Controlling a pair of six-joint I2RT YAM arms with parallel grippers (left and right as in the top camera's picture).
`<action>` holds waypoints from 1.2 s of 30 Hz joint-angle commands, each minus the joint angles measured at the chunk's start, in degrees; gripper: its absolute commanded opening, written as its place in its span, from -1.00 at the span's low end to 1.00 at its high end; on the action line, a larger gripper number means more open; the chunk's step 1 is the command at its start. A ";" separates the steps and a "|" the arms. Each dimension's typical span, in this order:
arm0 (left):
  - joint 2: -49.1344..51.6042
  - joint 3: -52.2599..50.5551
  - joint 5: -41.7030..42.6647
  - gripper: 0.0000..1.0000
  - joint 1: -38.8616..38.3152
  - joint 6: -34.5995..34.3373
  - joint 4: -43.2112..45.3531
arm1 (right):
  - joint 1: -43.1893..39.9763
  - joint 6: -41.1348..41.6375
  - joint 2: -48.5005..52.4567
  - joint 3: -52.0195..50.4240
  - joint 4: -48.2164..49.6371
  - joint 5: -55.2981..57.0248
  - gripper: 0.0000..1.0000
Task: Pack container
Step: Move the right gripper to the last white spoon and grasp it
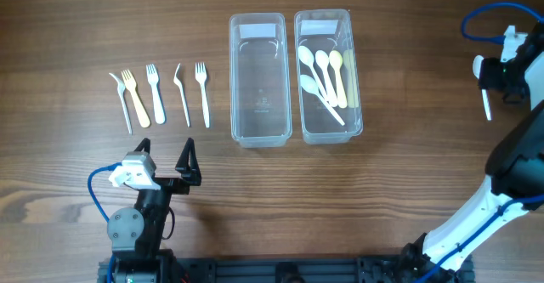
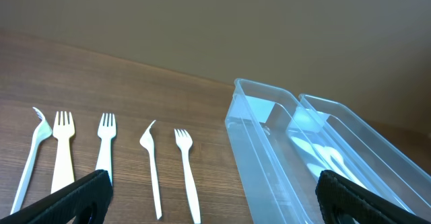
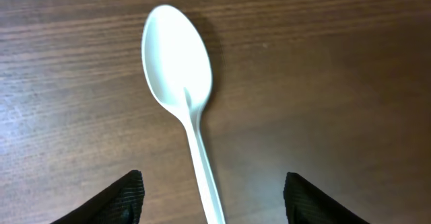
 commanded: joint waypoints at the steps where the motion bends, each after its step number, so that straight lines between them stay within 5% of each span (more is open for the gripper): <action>1: -0.42 -0.44 0.87 0.99 0.48 -0.48 0.17 | 0.15 -1.16 2.56 0.00 0.94 -3.58 0.25; 11: -0.42 -0.44 0.87 0.99 0.48 -0.48 0.17 | 0.17 -1.09 6.19 -0.15 1.18 -4.94 0.22; 22: -0.42 -0.44 0.87 1.00 0.48 -0.48 0.17 | 0.17 -0.31 6.19 -0.15 0.26 -4.96 -0.76; 36: -0.42 -0.44 0.87 0.99 0.48 -0.48 0.17 | 5.40 6.60 2.05 0.20 1.16 -9.40 -0.92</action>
